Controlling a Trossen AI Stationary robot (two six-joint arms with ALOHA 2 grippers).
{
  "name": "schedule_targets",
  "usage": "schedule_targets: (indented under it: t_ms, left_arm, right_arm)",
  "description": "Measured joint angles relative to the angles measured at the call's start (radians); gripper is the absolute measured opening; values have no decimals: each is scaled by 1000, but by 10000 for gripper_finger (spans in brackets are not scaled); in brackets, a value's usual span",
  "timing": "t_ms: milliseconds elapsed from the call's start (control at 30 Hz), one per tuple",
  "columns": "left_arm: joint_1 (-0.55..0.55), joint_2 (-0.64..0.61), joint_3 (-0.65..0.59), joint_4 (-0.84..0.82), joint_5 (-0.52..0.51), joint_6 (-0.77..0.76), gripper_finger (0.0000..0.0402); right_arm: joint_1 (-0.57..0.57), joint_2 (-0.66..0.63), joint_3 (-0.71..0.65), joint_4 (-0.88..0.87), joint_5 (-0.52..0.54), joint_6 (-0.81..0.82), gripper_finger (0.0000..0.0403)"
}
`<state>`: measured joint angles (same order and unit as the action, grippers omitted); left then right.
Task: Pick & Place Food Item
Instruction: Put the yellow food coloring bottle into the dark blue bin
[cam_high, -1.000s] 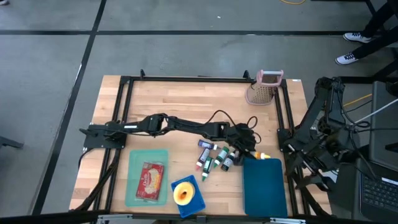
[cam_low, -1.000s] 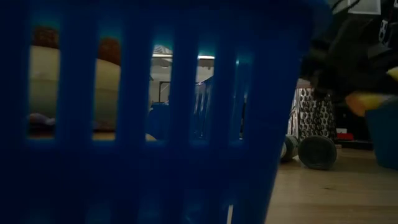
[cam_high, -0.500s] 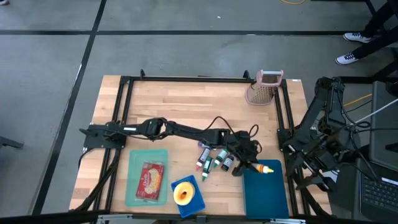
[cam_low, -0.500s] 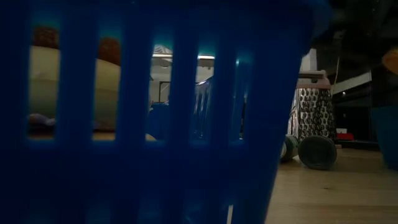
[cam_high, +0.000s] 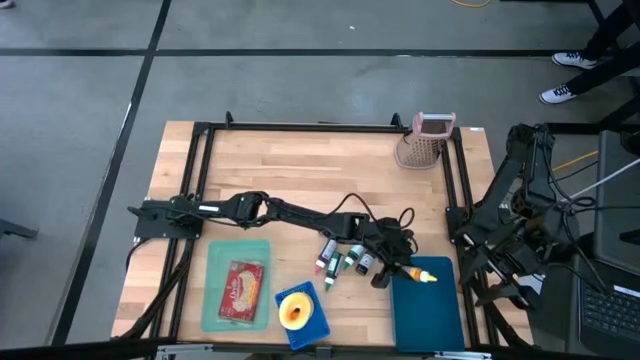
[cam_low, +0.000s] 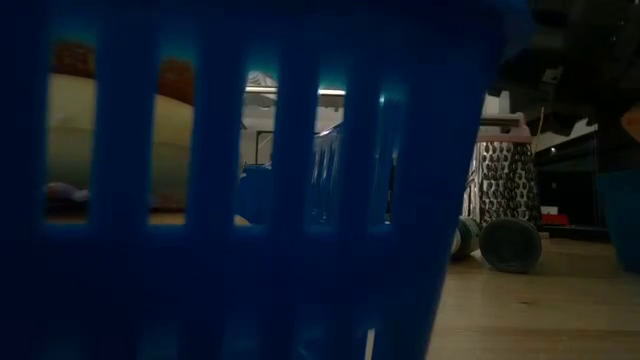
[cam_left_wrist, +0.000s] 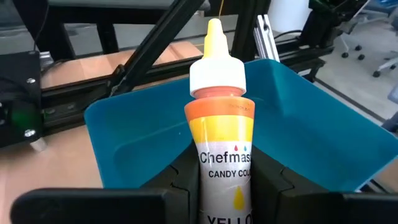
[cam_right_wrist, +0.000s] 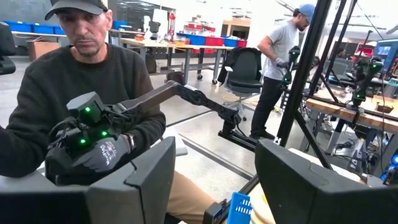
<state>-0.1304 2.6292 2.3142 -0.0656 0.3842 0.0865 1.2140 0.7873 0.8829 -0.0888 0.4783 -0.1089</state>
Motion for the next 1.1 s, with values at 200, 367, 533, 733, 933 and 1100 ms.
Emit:
schedule_targets:
  t_ms: [200,367,533,733,933,1100]
  left_arm:
    - [5,14,0,31,1,-11,81]
    - [7,39,0,49,3,-22,81]
    - [20,53,0,14,0,-19,81]
    - [54,50,2,-94,-15,6,81]
    - [88,48,3,-136,-13,10,80]
    - [99,47,19,-196,-9,36,80]
  right_arm:
    - [0,8,0,14,0,0,217]
    - [0,9,0,14,0,20,217]
    - [0,11,1,15,0,23,217]
    - [0,12,1,14,0,36,217]
    - [0,17,1,15,0,49,217]
    - [0,17,1,15,0,49,217]
